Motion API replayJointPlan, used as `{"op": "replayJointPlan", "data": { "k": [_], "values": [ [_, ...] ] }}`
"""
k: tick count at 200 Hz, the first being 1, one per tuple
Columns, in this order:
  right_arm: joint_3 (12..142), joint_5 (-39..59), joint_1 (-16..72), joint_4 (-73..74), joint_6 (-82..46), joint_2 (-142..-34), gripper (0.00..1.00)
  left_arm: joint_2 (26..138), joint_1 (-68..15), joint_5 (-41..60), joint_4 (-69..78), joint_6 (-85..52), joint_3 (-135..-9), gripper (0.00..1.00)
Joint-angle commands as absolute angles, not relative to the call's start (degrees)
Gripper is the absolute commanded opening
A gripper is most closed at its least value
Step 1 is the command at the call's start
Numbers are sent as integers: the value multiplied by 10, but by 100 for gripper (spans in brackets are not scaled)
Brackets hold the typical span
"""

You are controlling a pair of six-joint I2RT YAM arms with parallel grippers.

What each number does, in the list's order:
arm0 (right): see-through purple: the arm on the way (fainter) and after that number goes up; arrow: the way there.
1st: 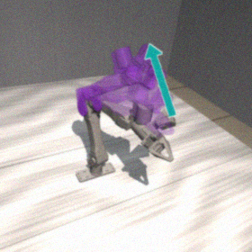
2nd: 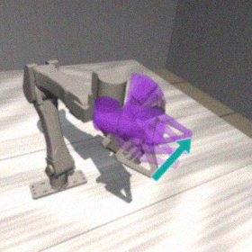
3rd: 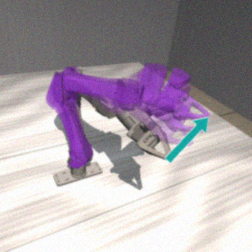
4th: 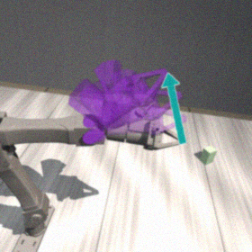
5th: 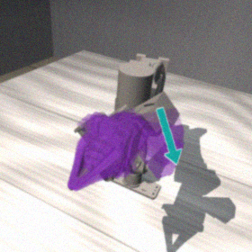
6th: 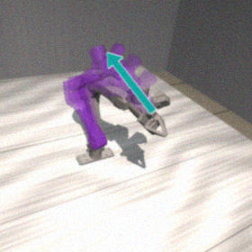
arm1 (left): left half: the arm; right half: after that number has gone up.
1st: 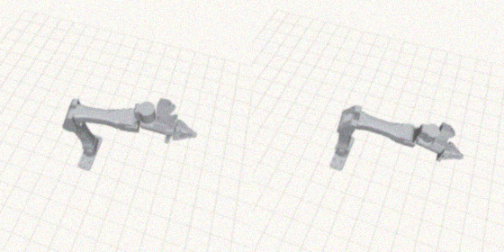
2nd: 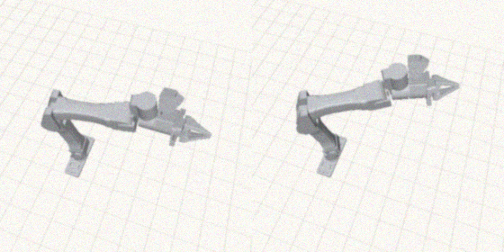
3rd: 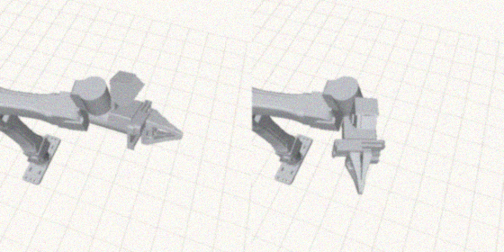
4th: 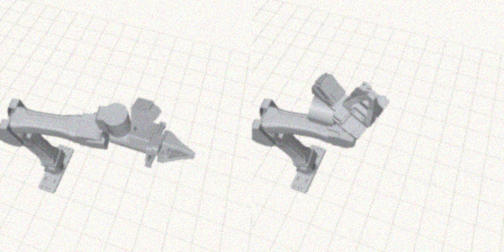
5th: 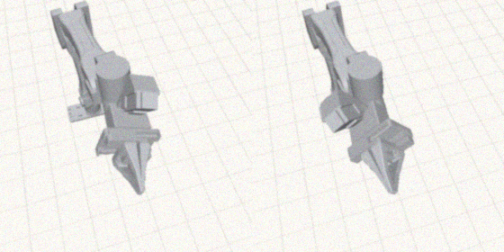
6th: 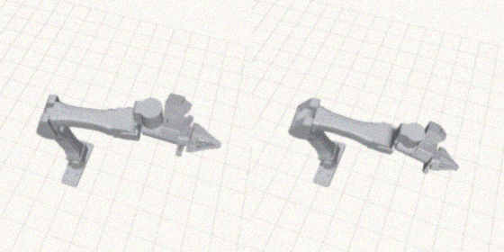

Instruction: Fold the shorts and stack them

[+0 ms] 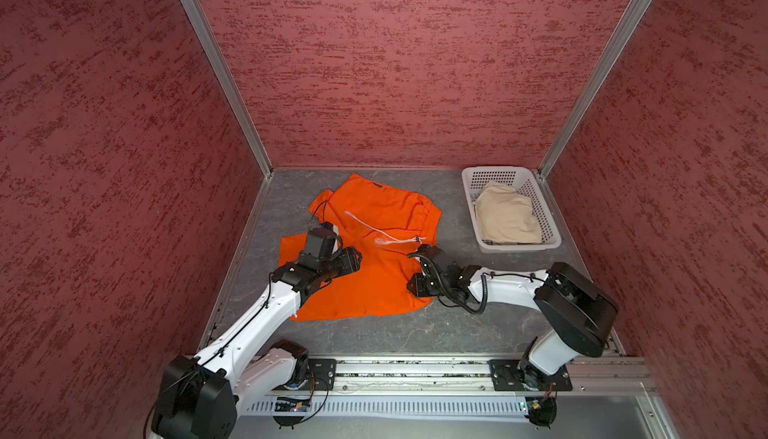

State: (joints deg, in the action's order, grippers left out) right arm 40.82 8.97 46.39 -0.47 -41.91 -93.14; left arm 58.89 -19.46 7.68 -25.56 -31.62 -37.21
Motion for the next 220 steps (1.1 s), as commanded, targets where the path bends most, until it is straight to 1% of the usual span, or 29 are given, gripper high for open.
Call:
{"op": "replayJointPlan", "data": {
  "k": [1, 26, 48, 66, 81, 104, 124, 125, 144, 163, 180, 220],
  "values": [
    [367, 32, 435, -42, -491, -916, 29, 592, -167, 103, -260, -332, -367, 67],
    [320, -2, 403, -99, -500, -853, 31, 592, -130, 117, -264, -330, -363, 67],
    [331, -20, 399, -155, -467, -778, 37, 592, -100, 132, -262, -330, -357, 66],
    [358, 2, 407, -145, -430, -728, 39, 599, -76, 142, -257, -334, -349, 66],
    [385, 11, 423, -118, -417, -715, 39, 608, -54, 149, -261, -341, -342, 65],
    [420, 40, 450, -53, -403, -759, 36, 607, -27, 159, -255, -357, -318, 63],
    [440, 79, 468, 11, -410, -828, 33, 600, -20, 170, -245, -373, -296, 62],
    [442, 83, 470, 16, -411, -844, 33, 599, -20, 170, -245, -373, -296, 62],
    [463, 91, 483, 42, -420, -909, 32, 603, -16, 158, -239, -380, -281, 61],
    [466, 75, 484, 51, -439, -945, 33, 626, -13, 147, -226, -383, -276, 60],
    [469, 47, 483, 43, -453, -964, 37, 663, -10, 145, -204, -386, -278, 59],
    [477, -3, 477, 19, -490, -1013, 43, 801, -7, 155, -140, -387, -320, 59]
  ]
}}
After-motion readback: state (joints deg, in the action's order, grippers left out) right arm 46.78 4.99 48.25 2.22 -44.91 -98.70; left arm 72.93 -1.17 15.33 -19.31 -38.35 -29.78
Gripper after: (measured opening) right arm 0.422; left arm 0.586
